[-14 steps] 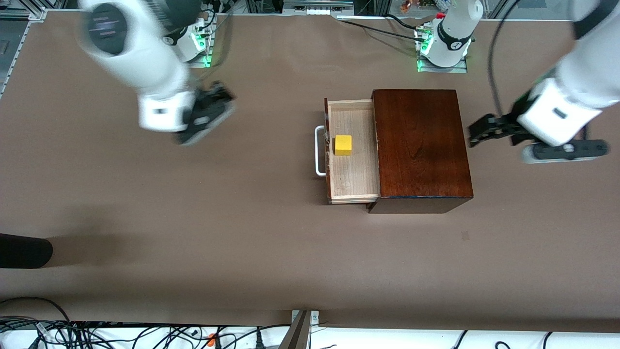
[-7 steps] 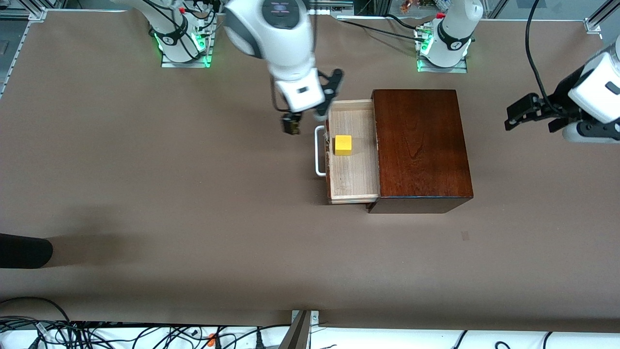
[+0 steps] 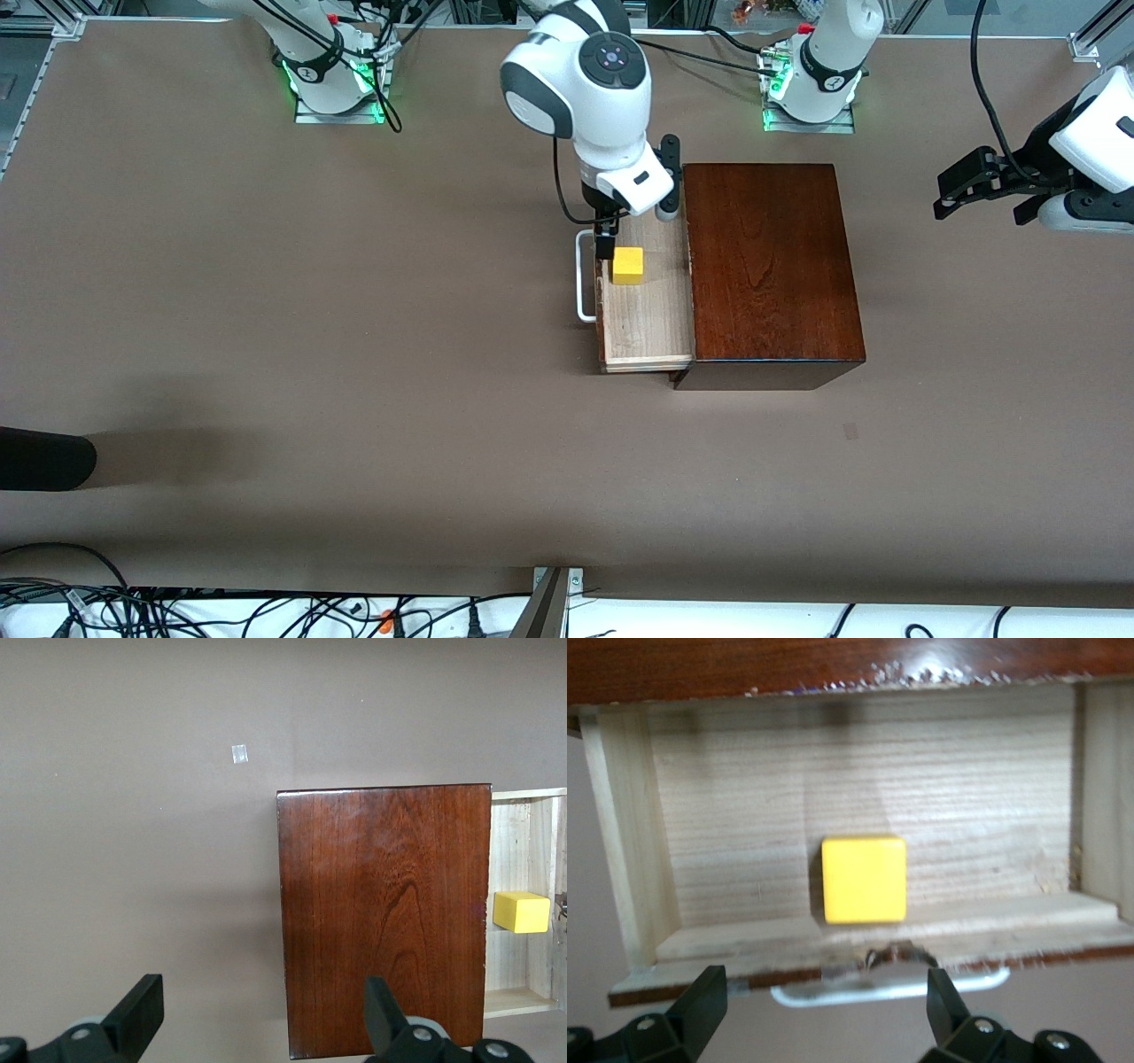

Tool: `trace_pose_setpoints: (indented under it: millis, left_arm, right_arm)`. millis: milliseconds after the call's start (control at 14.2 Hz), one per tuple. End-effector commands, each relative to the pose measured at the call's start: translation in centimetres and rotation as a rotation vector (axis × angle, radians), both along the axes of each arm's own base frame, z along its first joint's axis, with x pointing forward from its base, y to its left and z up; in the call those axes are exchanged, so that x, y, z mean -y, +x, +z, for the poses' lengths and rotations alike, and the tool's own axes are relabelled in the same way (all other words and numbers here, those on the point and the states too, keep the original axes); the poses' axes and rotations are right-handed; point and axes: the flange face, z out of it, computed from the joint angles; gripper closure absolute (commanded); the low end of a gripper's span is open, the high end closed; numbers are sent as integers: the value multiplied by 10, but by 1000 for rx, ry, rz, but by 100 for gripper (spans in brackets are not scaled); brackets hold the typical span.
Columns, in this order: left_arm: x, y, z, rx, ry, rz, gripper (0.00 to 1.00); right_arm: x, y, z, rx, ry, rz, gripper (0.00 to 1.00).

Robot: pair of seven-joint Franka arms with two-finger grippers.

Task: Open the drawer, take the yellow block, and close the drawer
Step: 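Lower the right gripper into the drawer and grasp the yellow cube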

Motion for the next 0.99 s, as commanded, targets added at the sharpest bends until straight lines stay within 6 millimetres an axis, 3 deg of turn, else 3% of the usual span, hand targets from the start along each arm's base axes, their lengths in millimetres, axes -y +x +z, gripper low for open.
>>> trace_pose_setpoints:
  millis: [0,211,916]
  left_arm:
    - [-6,-7,2,17,-3,-12,0]
    - [0,-7,2,19,-3,-22,0]
    - [-10,-8,3,22,105,-89,0]
  right_arm:
    - [-15,11,-14,52,7,48,0]
    - [-17,15,-31,60,-9,80,0]
    - [-24,21,-64,68,29,9,0]
